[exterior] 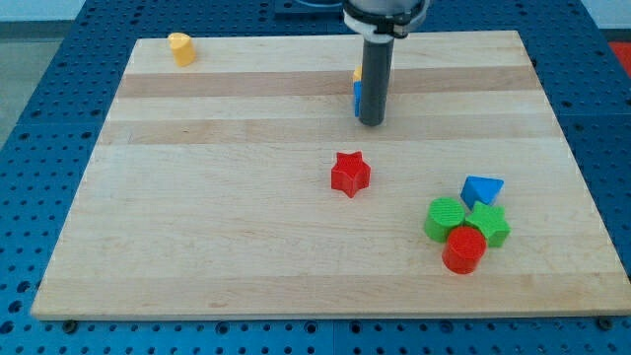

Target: Slide the hexagon to the top left of the red star

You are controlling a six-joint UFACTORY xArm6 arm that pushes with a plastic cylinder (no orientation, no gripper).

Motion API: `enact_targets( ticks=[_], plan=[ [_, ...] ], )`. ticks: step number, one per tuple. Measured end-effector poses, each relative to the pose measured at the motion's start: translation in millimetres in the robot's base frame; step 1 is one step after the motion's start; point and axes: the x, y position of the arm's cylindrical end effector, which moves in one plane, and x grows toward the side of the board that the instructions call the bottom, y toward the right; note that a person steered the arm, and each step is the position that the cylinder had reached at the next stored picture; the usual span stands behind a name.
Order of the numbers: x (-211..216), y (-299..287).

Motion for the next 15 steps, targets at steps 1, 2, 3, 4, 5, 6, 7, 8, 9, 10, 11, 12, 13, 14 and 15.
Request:
enact_targets(
  ticks=[1,2,3,4,5,6,7,8,9,10,11,12,13,14,15],
  plan=[
    [-30,0],
    [-31,11],
    [-49,40],
    [-79,57],
    [-93,50],
    [-95,14],
    [-98,-28],
    [-98,-74],
    [-98,-85],
    [-107,-63],
    [-141,-51],
    [-154,-80],
    [-157,-108],
    [-137,-115],
    [-100,-115]
  ],
)
